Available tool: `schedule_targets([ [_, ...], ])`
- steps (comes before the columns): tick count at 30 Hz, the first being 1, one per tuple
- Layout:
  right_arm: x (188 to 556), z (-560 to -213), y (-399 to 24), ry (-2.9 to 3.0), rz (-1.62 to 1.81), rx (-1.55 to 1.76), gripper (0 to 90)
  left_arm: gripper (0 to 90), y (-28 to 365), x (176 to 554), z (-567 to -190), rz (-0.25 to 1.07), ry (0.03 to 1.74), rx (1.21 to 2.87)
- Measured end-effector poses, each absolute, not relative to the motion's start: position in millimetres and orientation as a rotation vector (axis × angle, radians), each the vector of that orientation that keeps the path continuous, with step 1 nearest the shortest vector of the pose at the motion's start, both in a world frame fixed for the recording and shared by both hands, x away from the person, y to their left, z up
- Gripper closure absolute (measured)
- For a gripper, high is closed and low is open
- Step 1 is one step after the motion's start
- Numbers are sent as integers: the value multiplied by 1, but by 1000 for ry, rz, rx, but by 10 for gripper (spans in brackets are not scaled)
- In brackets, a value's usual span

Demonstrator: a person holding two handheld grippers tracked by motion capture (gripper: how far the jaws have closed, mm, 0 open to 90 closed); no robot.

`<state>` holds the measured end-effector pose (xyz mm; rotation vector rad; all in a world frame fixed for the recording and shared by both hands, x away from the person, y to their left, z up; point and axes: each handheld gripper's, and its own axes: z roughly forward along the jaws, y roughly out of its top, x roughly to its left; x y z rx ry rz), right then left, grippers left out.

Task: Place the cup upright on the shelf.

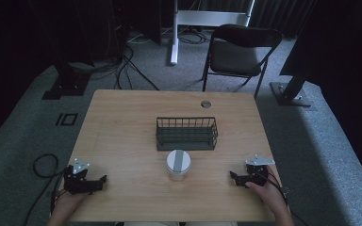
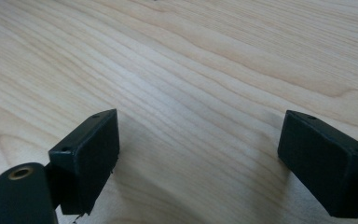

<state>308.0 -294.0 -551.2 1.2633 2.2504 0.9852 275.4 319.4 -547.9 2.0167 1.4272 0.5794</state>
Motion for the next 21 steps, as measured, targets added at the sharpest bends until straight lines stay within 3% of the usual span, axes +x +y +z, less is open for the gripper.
schedule_targets([
  [21, 301, -537, -283, 2256, 1118, 1182, 123, 6, 319, 275, -548, 579, 1428, 2017],
])
